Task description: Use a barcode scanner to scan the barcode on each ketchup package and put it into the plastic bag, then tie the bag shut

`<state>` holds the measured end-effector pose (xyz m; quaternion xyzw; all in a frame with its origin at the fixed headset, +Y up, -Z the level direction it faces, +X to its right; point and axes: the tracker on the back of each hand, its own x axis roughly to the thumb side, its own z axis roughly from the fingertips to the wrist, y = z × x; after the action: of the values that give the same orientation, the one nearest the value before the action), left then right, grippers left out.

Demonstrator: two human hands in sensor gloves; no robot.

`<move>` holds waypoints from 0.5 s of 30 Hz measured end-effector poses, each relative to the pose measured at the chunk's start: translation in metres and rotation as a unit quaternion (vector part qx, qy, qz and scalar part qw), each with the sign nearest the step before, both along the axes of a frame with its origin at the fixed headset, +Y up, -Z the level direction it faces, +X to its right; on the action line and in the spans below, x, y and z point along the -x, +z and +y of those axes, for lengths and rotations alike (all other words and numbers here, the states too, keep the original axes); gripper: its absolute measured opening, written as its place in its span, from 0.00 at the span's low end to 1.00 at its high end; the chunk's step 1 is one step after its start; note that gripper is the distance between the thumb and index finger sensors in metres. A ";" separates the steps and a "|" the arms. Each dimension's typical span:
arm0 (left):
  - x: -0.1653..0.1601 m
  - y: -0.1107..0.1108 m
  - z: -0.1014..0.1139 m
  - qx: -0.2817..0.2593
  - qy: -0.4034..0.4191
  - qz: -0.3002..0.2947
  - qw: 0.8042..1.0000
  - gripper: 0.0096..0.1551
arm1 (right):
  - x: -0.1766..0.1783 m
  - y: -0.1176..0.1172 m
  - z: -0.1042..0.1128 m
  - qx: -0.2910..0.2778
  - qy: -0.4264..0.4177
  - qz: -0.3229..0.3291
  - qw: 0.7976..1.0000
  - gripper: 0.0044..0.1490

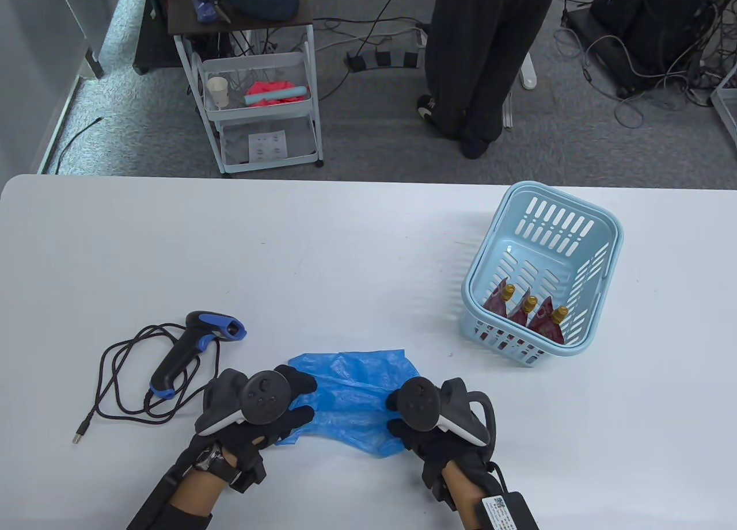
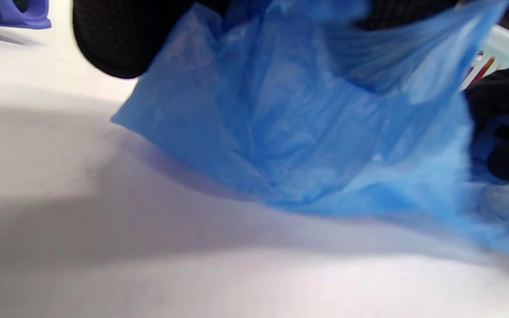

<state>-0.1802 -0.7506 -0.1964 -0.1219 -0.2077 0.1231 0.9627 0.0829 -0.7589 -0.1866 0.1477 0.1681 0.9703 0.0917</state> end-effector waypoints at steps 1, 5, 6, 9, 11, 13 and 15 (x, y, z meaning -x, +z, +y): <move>-0.001 0.000 -0.002 -0.002 -0.013 0.000 1.000 0.35 | 0.001 0.001 -0.005 -0.001 0.014 0.006 1.000 0.34; -0.003 0.001 -0.007 -0.013 -0.050 0.001 0.999 0.36 | 0.003 0.005 -0.016 -0.022 0.043 0.015 0.999 0.35; -0.003 0.001 -0.007 -0.016 -0.054 0.003 0.998 0.36 | 0.003 0.005 -0.017 -0.034 0.045 0.018 0.998 0.36; 0.000 0.000 -0.007 -0.021 -0.065 0.012 0.998 0.35 | 0.003 0.007 -0.018 -0.042 0.055 0.022 0.997 0.37; 0.002 -0.001 -0.007 -0.025 -0.072 0.019 0.997 0.35 | 0.003 0.007 -0.018 -0.037 0.061 0.025 0.997 0.39; 0.006 -0.002 -0.006 -0.025 -0.074 0.027 0.997 0.35 | 0.003 0.006 -0.018 -0.034 0.073 0.025 0.996 0.41; 0.009 -0.003 -0.005 -0.023 -0.072 0.035 0.997 0.35 | 0.003 0.004 -0.018 -0.023 0.079 0.020 0.996 0.45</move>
<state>-0.1894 -0.7559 -0.1999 -0.1100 -0.1677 0.0524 0.9783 0.0798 -0.7768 -0.1824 0.1557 0.1585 0.9750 0.0083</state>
